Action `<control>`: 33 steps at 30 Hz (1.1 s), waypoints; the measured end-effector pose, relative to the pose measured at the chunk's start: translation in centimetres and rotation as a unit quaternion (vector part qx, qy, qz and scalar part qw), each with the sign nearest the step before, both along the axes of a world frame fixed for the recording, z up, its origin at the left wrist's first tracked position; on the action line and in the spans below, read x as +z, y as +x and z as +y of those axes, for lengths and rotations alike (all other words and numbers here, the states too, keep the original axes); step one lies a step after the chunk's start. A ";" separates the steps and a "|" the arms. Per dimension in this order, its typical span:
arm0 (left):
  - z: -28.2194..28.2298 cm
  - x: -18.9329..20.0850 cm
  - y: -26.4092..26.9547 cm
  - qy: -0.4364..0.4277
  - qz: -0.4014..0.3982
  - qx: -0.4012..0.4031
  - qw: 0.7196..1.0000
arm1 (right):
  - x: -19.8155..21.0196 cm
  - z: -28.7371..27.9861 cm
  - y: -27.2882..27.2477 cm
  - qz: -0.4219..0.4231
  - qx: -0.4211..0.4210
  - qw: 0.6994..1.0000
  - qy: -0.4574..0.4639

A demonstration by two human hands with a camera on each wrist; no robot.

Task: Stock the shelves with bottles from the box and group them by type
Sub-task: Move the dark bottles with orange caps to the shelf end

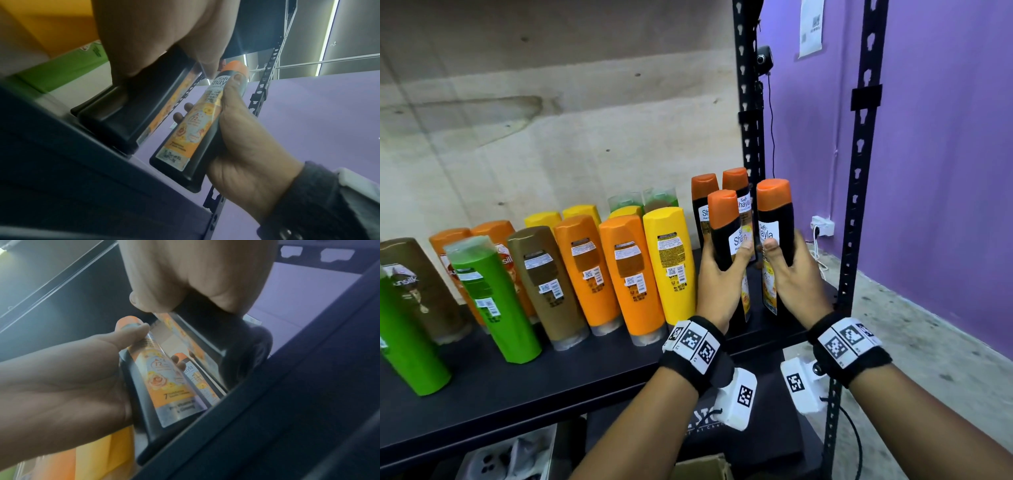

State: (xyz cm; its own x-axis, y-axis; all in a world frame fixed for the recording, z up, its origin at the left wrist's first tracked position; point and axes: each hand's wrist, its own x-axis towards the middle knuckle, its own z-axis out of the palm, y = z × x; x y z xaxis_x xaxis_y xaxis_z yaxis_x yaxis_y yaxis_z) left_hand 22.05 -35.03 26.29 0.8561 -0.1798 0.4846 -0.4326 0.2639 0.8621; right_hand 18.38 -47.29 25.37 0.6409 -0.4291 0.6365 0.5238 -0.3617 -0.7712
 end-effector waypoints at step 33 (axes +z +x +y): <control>-0.6 -2.2 0.5 0.027 -0.049 0.083 0.995 | -3.2 -1.3 2.6 0.031 -0.011 0.997 0.074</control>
